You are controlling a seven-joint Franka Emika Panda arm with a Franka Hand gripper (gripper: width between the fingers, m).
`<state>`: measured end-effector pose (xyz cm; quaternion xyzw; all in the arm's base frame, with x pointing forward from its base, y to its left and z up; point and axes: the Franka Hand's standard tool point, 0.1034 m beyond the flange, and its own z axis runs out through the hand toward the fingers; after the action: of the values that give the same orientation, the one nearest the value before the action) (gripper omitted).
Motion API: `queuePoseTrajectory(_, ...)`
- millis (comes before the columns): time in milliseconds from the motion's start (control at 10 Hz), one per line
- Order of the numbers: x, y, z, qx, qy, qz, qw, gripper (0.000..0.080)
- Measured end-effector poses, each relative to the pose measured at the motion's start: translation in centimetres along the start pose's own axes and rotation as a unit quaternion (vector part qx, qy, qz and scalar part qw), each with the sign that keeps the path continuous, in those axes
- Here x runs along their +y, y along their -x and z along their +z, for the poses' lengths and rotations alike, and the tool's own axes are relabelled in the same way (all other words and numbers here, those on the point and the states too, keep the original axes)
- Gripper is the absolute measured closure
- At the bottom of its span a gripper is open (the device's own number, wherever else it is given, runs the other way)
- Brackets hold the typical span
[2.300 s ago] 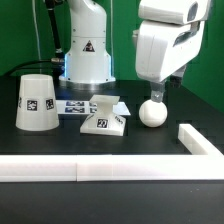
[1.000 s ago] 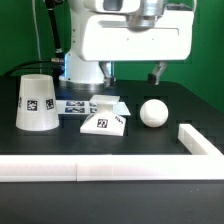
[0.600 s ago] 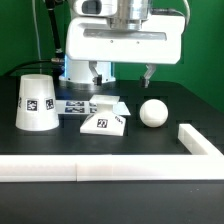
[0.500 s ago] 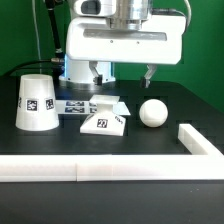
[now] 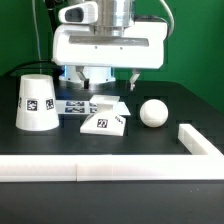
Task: Assemble lamp
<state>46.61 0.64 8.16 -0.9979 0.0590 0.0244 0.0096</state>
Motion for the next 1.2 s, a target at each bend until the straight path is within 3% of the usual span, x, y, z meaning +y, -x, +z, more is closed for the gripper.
queuePoseTrajectory(700, 0.0, 1.1, 2.8, 0.0, -0.004, -0.007, 1.0, 0.01)
queuePoseTrajectory(1000, 0.0, 1.4, 3.2, -0.004, -0.004, -0.007, 1.0, 0.01)
queuePoseTrajectory(1100, 0.0, 1.4, 3.2, -0.004, -0.004, -0.007, 1.0, 0.0234)
queuePoseTrajectory(1200, 0.0, 1.4, 3.2, -0.004, -0.004, -0.008, 1.0, 0.0265)
